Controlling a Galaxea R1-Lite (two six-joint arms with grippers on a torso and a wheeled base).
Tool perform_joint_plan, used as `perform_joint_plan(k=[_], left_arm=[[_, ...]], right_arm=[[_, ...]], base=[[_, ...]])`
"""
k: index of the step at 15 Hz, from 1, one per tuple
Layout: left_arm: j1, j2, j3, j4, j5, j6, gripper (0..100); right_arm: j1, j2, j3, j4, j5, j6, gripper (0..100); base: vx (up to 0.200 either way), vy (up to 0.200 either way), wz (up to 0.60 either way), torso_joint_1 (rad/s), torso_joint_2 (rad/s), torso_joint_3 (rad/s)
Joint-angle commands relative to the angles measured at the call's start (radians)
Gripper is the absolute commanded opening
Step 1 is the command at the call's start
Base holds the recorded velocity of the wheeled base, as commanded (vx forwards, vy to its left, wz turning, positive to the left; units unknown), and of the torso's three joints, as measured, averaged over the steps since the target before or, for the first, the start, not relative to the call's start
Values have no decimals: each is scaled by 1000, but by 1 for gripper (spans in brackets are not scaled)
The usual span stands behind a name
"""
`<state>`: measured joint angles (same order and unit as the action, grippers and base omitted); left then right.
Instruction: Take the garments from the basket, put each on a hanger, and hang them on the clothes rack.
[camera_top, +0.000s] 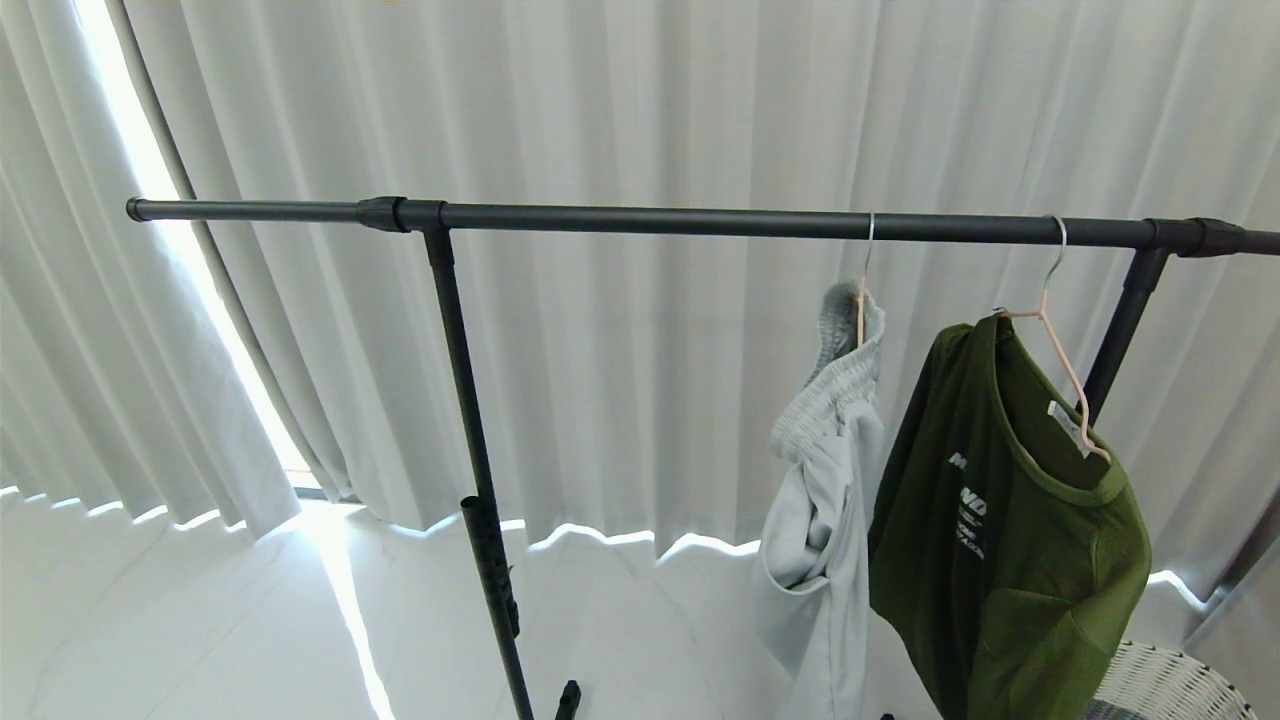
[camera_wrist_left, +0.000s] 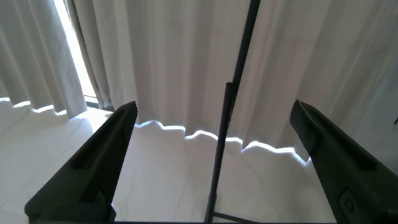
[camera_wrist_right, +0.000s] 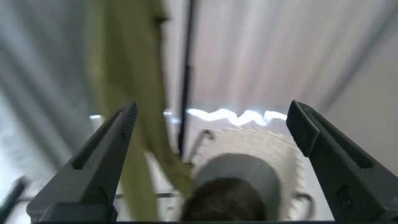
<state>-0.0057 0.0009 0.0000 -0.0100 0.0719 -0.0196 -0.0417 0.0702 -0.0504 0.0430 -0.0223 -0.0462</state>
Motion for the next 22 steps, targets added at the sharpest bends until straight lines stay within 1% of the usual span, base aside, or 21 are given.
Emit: perform_joint_plan(k=[1, 3, 4, 7, 9, 10, 11, 12, 13, 14, 15, 16, 17, 18, 19, 20, 22], left_arm=[[0, 1, 0, -1, 0, 0, 100], [0, 1, 0, -1, 2, 0, 100], [0, 1, 0, -1, 0, 0, 100], [0, -1, 0, -1, 0, 0, 100], [0, 1, 0, -1, 0, -3, 100], [0, 1, 0, -1, 2, -3, 100], [0, 1, 0, -1, 0, -3, 100], [0, 1, 0, -1, 2, -3, 100], [0, 1, 0, -1, 2, -3, 100], [0, -1, 0, -1, 0, -3, 100], [0, -1, 0, -1, 2, -3, 100], [0, -1, 0, -1, 0, -3, 100], [0, 1, 0, -1, 2, -5, 100], [0, -1, 0, -1, 2, -5, 100], [0, 1, 0, -1, 2, -5, 100], [0, 1, 0, -1, 2, -5, 100], [0, 1, 0, -1, 2, -5, 100]], right_arm=[[-1, 2, 0, 0, -1, 5, 100], [-1, 0, 1, 0, -4, 55, 100], [-1, 0, 1, 0, -4, 63, 100], [-1, 0, 3, -2, -10, 63, 100], [-1, 0, 6, -6, -31, 40, 100], [-1, 0, 6, -6, -28, 32, 100], [13, -9, 6, -6, 15, 32, 100], [20, -12, 6, -6, 90, 34, 100], [22, -13, 7, -8, 148, 32, 100], [28, -29, 17, -40, 190, 31, 100], [26, -41, 50, -115, 213, 43, 100], [28, -50, 50, -203, 211, 65, 100], [28, -55, 50, -249, 211, 95, 100], [29, -61, 50, -302, 211, 106, 100], [29, -61, 50, -336, 211, 100, 100], [31, -69, 50, -376, 211, 74, 100], [32, -69, 50, -382, 211, 66, 100]], base=[[0, 0, 0, 0, 0, 0], [0, 0, 0, 0, 0, 0], [0, 0, 0, 0, 0, 0], [0, 0, 0, 0, 0, 0], [0, 0, 0, 0, 0, 0], [0, 0, 0, 0, 0, 0], [0, 0, 0, 0, 0, 0], [0, 0, 0, 0, 0, 0], [0, 0, 0, 0, 0, 0], [0, 0, 0, 0, 0, 0], [0, 0, 0, 0, 0, 0], [0, 0, 0, 0, 0, 0], [0, 0, 0, 0, 0, 0], [0, 0, 0, 0, 0, 0], [0, 0, 0, 0, 0, 0], [0, 0, 0, 0, 0, 0], [0, 0, 0, 0, 0, 0]])
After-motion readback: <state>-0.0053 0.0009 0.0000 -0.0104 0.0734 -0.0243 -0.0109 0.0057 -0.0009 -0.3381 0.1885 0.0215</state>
